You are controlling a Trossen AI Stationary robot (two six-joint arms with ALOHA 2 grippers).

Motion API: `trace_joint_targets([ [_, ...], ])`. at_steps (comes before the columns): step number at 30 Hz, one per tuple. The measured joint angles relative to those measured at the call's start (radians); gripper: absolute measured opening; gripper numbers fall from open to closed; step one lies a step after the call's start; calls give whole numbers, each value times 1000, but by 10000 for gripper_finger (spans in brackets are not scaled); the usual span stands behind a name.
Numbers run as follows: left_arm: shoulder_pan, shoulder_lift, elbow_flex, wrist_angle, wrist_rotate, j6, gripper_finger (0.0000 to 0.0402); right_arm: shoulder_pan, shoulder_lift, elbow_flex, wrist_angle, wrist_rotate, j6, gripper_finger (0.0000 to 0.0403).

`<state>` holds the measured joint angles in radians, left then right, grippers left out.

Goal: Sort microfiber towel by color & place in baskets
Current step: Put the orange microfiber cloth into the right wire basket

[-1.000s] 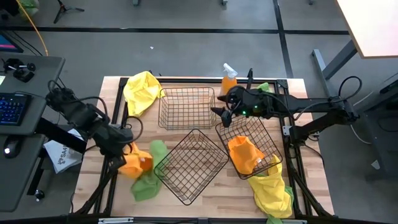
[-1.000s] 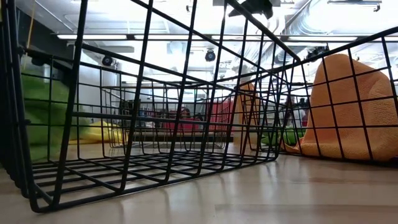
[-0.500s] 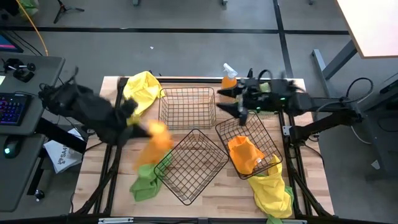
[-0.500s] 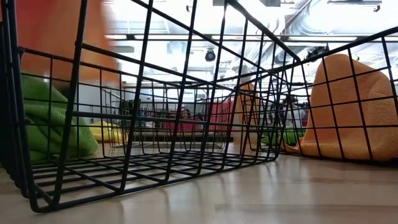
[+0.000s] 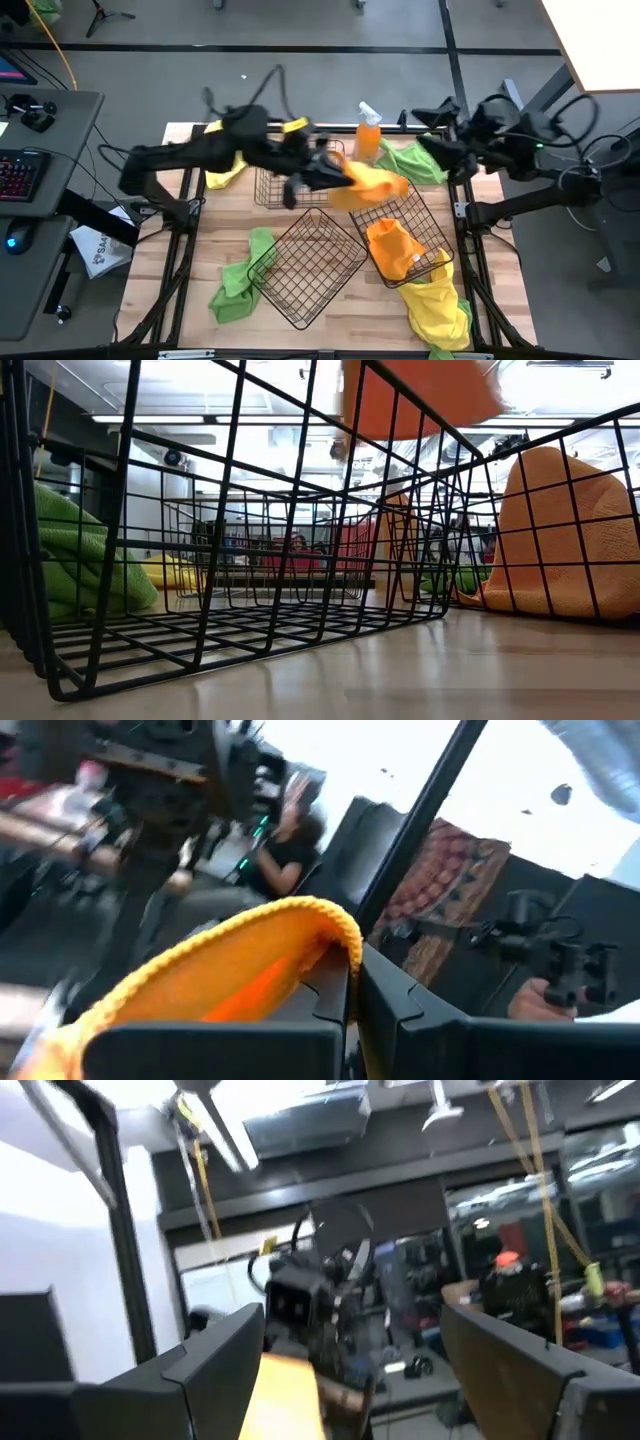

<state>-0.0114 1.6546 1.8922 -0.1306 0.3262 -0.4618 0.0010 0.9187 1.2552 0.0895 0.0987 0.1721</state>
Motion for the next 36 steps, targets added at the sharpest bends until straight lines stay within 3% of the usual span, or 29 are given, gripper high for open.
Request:
trace_joint_targets([
  [7,-3,193,8,362,61,-6,0,0,-59,0,-17,18,-24,300],
  [11,-3,279,8,411,57,-7,0,0,-76,0,-69,18,-18,300],
  [18,6,431,8,331,18,27,0,0,-77,0,-160,20,11,300],
  [22,17,488,7,204,-45,37,0,0,-78,0,-189,19,25,300],
  [28,10,512,7,-71,-49,113,2,0,-89,0,-260,14,37,300],
  [32,-7,512,7,-151,-92,142,29,0,-87,0,-318,14,40,300],
  [36,-12,508,7,-165,-58,142,84,0,-79,0,-348,55,55,300],
])
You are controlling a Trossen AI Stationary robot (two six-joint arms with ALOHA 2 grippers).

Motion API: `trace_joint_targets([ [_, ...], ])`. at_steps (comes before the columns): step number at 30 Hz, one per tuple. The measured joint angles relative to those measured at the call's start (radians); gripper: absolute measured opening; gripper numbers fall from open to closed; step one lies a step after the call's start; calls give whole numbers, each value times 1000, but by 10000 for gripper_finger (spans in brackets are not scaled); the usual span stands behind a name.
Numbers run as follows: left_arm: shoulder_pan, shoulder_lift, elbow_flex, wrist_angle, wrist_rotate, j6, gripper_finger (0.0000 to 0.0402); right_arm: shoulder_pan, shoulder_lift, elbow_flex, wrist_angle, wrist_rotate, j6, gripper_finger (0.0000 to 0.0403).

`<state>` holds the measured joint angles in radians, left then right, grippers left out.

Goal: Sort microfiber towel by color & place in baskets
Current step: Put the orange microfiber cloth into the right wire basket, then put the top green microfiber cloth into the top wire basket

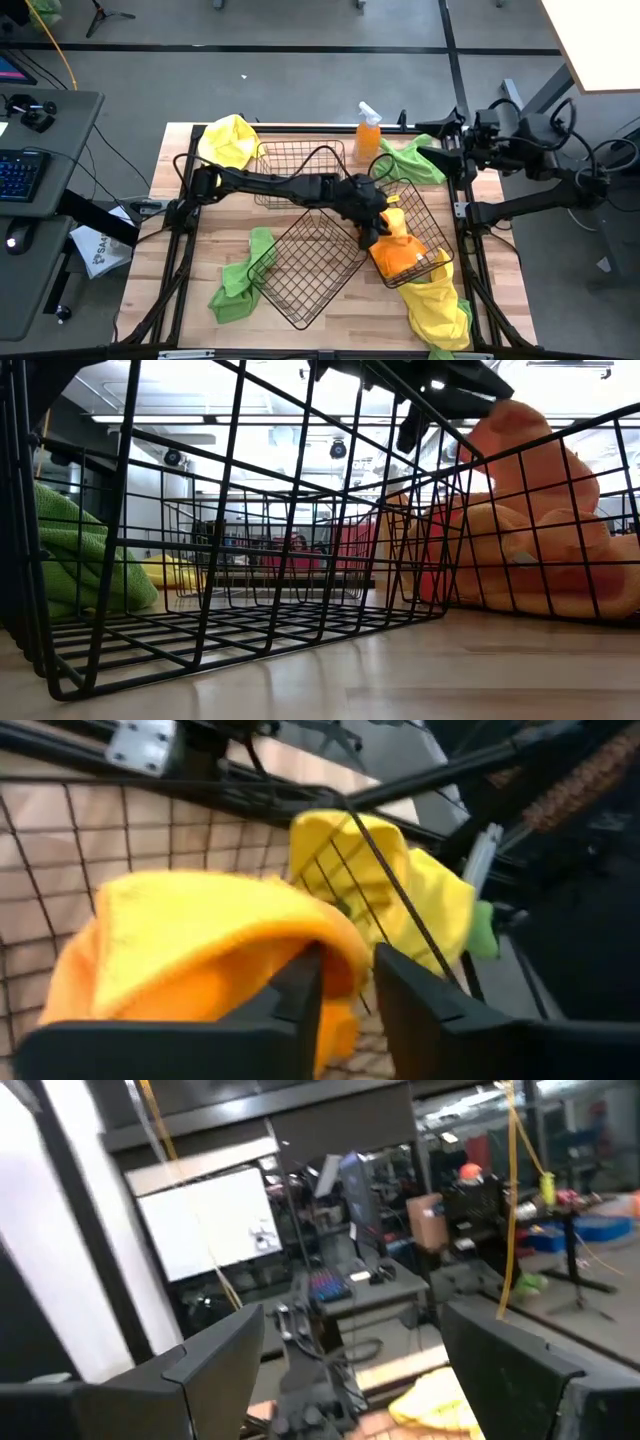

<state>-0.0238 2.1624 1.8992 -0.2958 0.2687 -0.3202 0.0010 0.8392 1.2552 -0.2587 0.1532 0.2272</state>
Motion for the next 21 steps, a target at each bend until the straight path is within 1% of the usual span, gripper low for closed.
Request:
trace_joint_targets([
  [3,-2,-1,1,-83,23,21,130,0,5,0,-37,41,11,300],
  [5,5,-7,1,-146,62,42,157,0,6,0,-61,74,19,300],
  [7,15,-36,0,-223,113,46,180,0,6,0,-93,131,53,300],
  [8,23,-58,0,-270,138,48,188,0,6,0,-117,179,80,300],
  [10,44,-118,1,-400,171,66,199,0,13,0,-205,315,161,300],
  [12,63,-176,-8,-525,161,98,201,-7,30,0,-344,451,298,300],
  [13,74,-209,-22,-571,142,107,201,-21,45,0,-419,484,368,300],
  [14,84,-245,-43,-600,115,109,201,-42,65,0,-492,489,432,300],
  [16,103,-341,-108,-583,43,90,200,-91,111,0,-622,462,529,300],
  [18,123,-466,-196,-519,-46,56,200,-145,172,-1,-711,426,578,300],
  [21,147,-652,-366,-350,-183,-8,200,-260,259,-1,-760,378,543,300],
])
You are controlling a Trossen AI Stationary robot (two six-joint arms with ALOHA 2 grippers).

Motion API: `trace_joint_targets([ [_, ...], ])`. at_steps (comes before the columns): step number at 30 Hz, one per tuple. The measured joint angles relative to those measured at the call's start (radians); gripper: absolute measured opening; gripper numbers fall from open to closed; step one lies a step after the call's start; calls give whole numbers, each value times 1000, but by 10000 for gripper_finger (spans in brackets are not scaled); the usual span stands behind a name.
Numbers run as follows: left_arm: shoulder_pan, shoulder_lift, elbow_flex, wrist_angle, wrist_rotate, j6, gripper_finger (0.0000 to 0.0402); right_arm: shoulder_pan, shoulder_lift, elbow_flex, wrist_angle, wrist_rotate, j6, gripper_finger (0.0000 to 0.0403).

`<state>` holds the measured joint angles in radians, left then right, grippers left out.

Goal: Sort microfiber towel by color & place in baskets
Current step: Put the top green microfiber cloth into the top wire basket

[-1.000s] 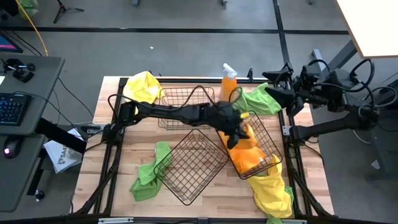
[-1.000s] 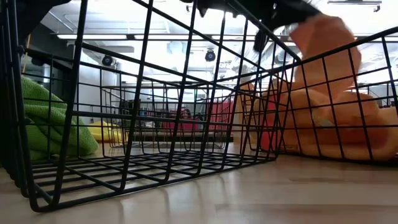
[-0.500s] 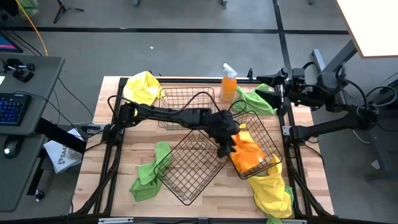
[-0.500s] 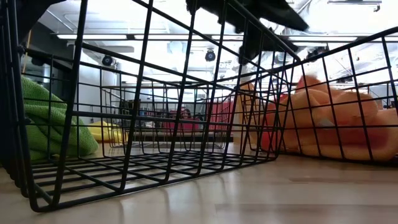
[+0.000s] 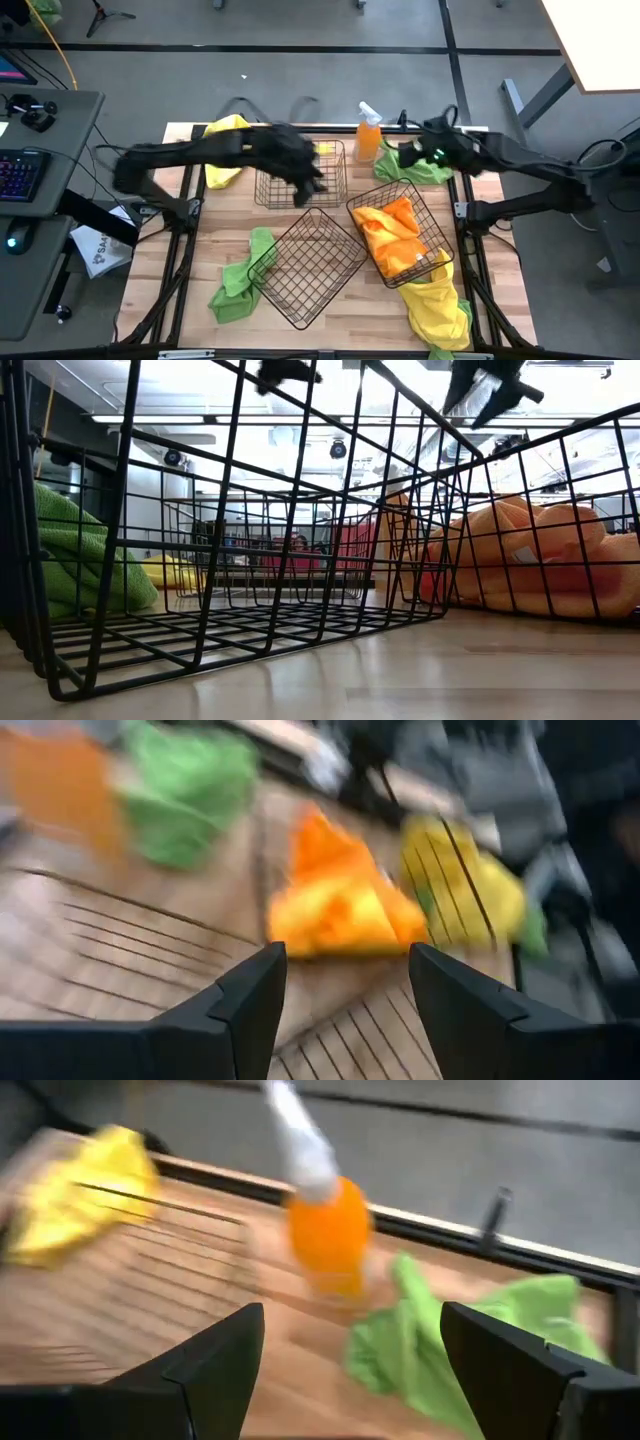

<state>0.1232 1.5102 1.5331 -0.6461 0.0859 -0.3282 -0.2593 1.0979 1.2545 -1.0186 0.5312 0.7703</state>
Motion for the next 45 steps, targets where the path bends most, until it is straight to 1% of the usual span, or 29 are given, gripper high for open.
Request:
trace_joint_targets([
  [2,12,-103,-128,120,-55,-56,200,-108,60,0,-8,-63,-63,300],
  [5,32,-235,-292,261,-60,-141,200,-293,141,0,-13,-229,-156,300],
  [7,44,-308,-374,302,-47,-166,200,-403,191,0,-42,-358,-203,300],
  [8,49,-335,-408,308,-40,-172,200,-448,216,0,-61,-405,-223,300],
  [10,50,-383,-464,304,-35,-182,200,-515,261,0,-103,-451,-245,300],
  [12,49,-423,-497,302,-23,-187,200,-567,304,0,-131,-454,-241,300],
  [16,49,-486,-528,304,-17,-158,200,-624,370,-40,-100,-455,-132,300],
  [18,49,-505,-532,294,-17,-114,200,-637,398,-92,-56,-471,-50,300],
  [22,54,-546,-532,300,-17,-35,200,-645,431,-223,83,-564,100,300],
  [25,71,-577,-532,294,-17,-17,200,-645,449,-294,172,-570,193,300],
  [27,88,-596,-532,290,-17,-16,200,-644,456,-319,208,-544,225,300],
  [32,126,-633,-532,249,-17,18,200,-638,495,-360,255,-427,311,300],
  [36,145,-641,-532,239,-18,25,200,-622,561,-373,295,-399,306,295],
  [38,148,-646,-532,253,-18,26,200,-607,591,-370,306,-403,275,272],
  [40,152,-650,-532,282,-18,29,200,-584,608,-368,309,-405,255,223],
  [42,152,-657,-532,326,-20,41,200,-552,602,-365,301,-426,228,141],
  [44,152,-664,-532,398,-31,62,200,-531,573,-351,276,-443,154,49],
  [45,152,-668,-532,436,-40,73,200,-522,554,-345,251,-456,92,26],
])
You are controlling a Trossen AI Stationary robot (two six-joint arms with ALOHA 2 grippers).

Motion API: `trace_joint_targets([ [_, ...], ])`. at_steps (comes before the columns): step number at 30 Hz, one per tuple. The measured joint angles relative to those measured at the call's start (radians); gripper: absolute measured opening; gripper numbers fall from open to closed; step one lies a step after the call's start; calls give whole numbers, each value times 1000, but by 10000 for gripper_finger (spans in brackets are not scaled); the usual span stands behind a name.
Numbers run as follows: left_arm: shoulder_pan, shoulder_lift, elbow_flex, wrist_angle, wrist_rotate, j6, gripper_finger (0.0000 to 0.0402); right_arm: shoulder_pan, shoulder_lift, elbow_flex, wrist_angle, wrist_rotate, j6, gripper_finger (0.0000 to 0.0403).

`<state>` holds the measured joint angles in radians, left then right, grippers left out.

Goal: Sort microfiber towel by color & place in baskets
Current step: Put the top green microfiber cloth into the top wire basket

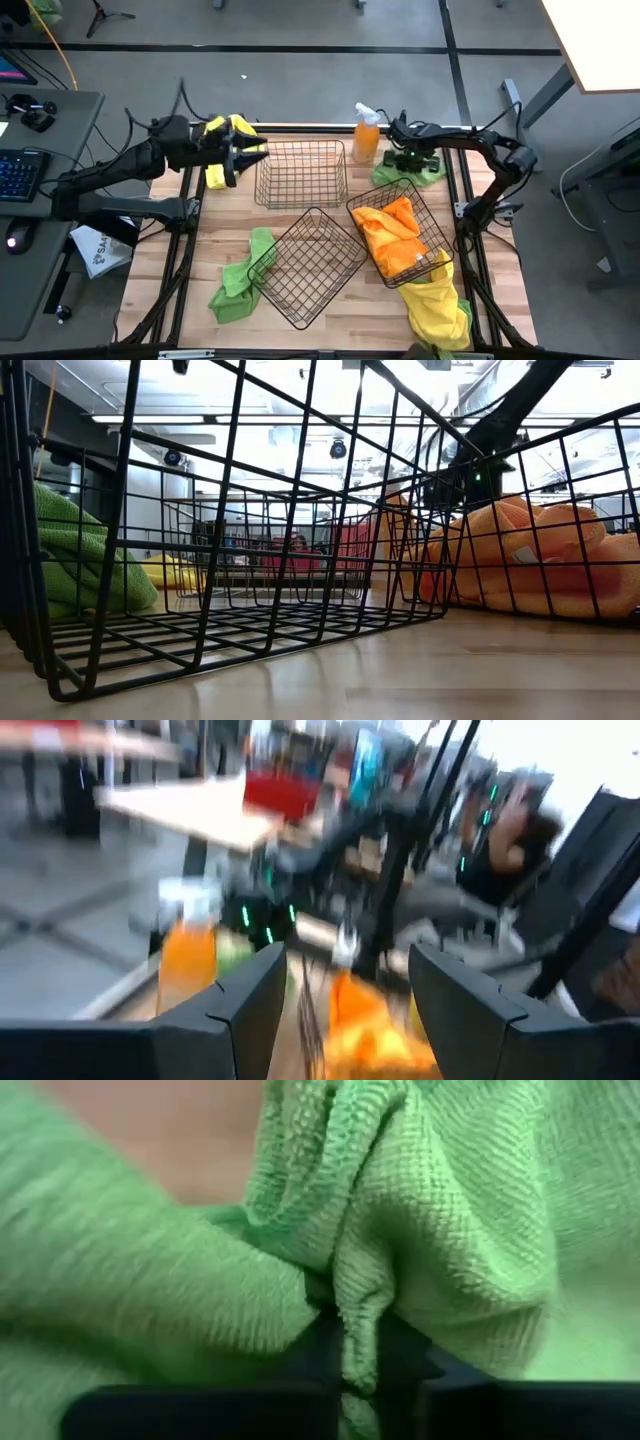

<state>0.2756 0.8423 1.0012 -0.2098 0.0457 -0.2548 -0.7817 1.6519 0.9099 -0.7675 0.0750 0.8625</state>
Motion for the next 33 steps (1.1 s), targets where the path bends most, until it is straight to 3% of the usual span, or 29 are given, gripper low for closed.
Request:
trace_joint_targets([
  [3,0,-7,0,135,-18,38,200,14,-92,77,-104,23,-118,26],
  [7,0,-6,0,289,-19,84,200,29,-239,188,-259,172,-213,7],
  [14,0,-3,1,373,-62,47,200,98,-519,352,-214,355,-233,4],
  [18,-1,-3,1,421,-62,-28,200,220,-631,342,-37,378,-234,3],
  [23,-9,1,1,497,-64,-121,200,486,-650,250,275,381,-249,1],
  [28,-28,0,1,542,-107,-184,200,725,-551,147,728,376,-341,1],
  [33,-41,0,1,565,-123,-189,200,769,-366,162,970,325,-348,1],
])
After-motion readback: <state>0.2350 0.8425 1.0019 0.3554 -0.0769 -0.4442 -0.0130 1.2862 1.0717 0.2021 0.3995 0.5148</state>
